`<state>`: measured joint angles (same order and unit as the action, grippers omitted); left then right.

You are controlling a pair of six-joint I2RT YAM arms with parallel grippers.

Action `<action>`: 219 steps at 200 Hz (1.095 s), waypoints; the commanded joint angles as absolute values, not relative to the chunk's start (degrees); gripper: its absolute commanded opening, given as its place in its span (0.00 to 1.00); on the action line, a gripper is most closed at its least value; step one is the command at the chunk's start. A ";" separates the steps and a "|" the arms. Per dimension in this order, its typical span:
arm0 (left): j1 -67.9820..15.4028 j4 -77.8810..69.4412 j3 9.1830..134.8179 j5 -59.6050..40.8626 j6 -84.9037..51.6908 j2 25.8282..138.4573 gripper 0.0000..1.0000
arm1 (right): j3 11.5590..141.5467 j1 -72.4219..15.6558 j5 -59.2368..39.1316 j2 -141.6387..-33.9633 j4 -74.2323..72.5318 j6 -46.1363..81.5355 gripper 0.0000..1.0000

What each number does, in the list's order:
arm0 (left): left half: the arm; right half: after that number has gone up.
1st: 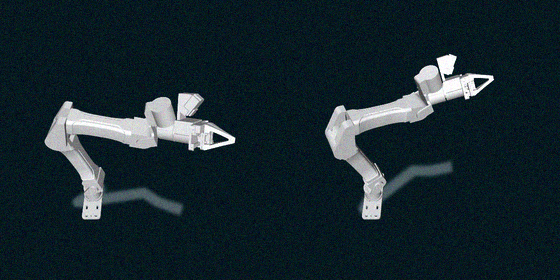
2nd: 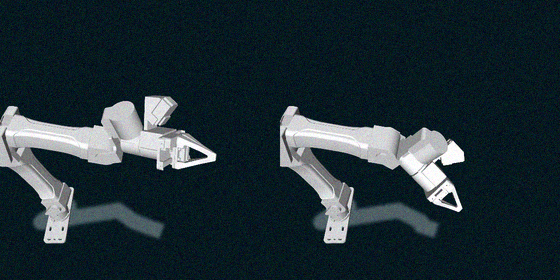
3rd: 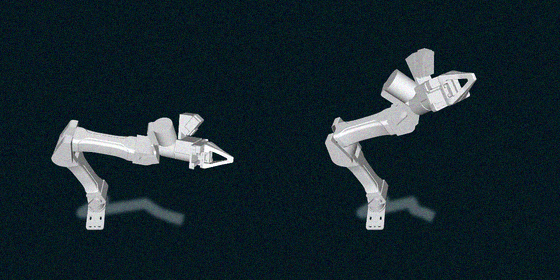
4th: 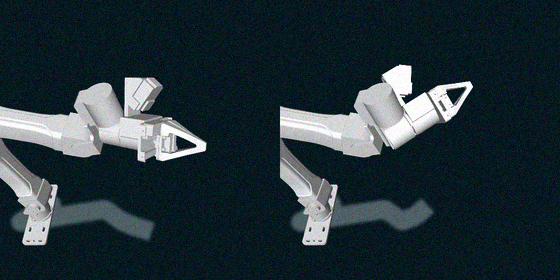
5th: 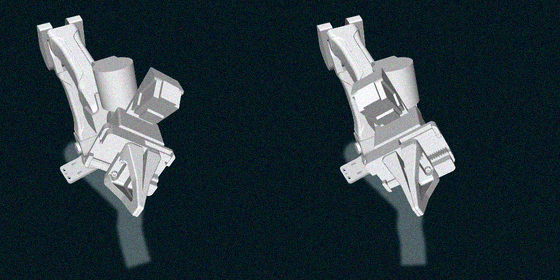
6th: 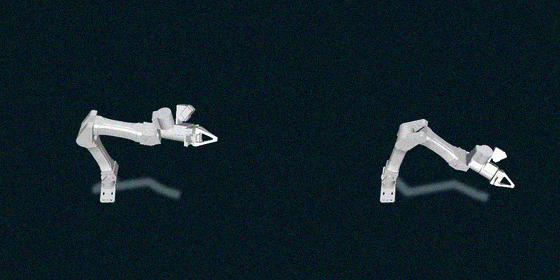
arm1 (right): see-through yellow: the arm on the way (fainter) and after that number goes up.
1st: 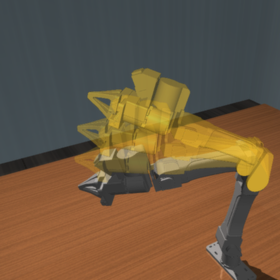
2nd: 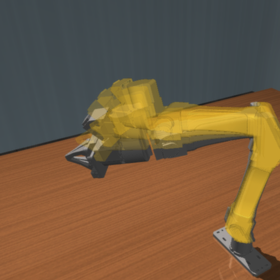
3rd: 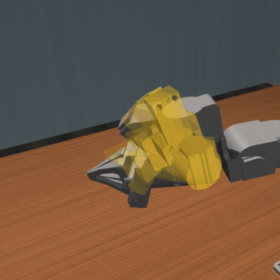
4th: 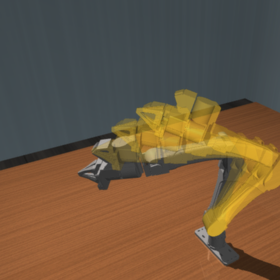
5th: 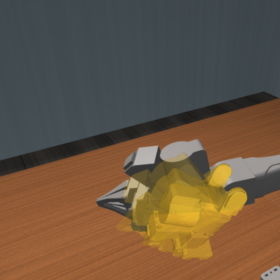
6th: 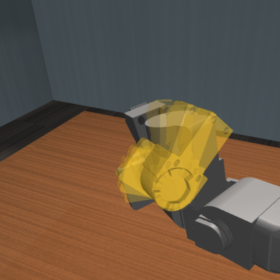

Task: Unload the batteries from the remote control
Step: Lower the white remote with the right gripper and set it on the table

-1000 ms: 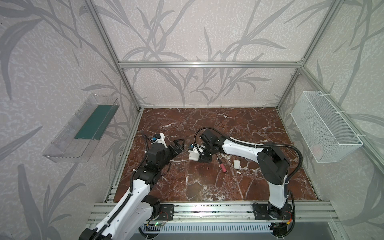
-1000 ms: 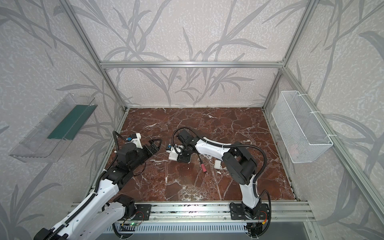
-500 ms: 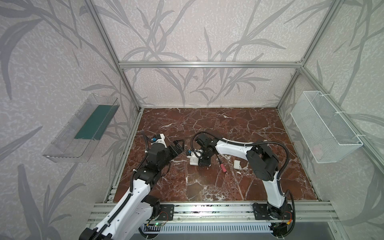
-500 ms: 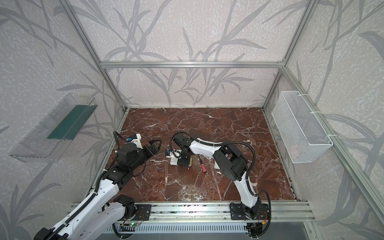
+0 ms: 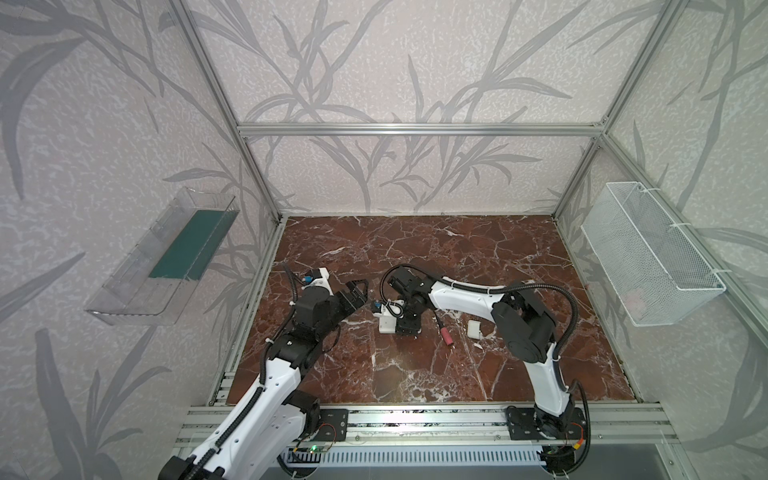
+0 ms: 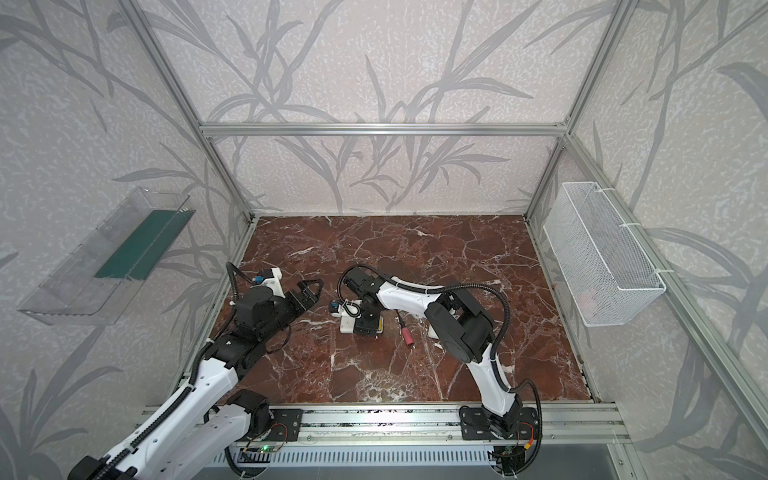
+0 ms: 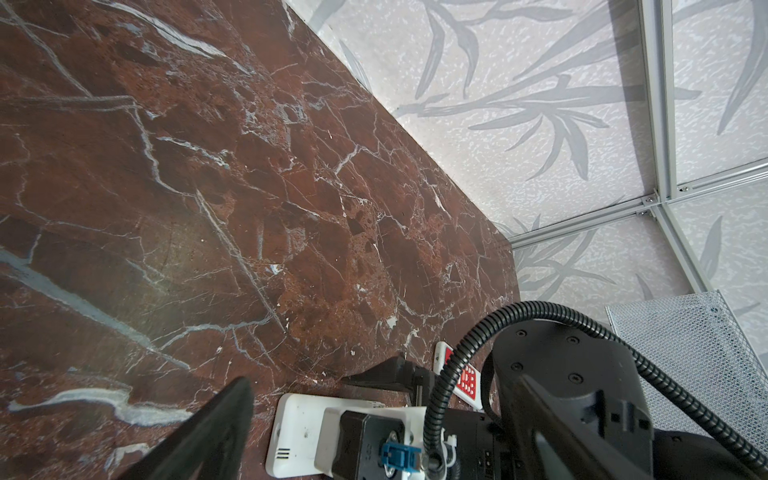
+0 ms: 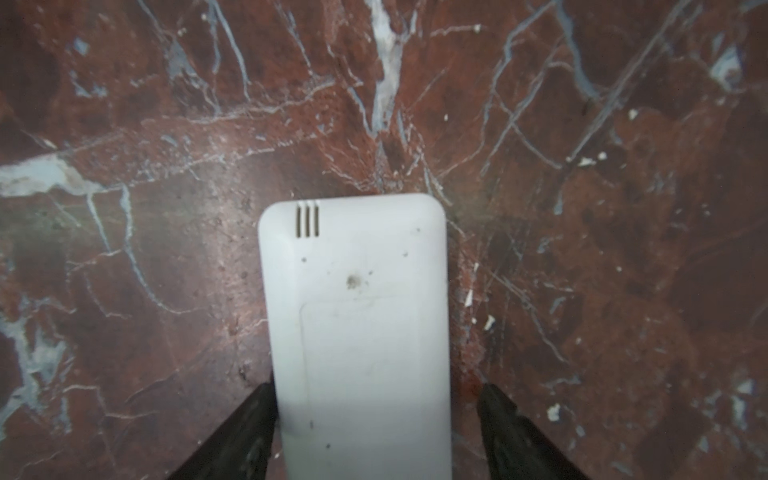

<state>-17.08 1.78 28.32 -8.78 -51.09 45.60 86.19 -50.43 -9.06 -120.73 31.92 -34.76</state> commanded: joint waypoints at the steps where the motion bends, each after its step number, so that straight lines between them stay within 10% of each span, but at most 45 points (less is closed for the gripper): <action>1: -16.62 2.02 29.00 -7.78 -50.45 45.11 0.97 | 83.18 -50.80 -4.83 -118.46 33.19 -35.23 0.79; 219: -16.52 1.13 29.55 -10.12 -50.88 46.10 1.00 | 71.44 -45.70 -5.46 -108.07 27.08 -27.09 0.80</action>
<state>-16.75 1.69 28.32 -9.54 -51.13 46.15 75.31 -46.15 -3.07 -112.84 28.14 -30.83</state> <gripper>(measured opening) 0.997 0.802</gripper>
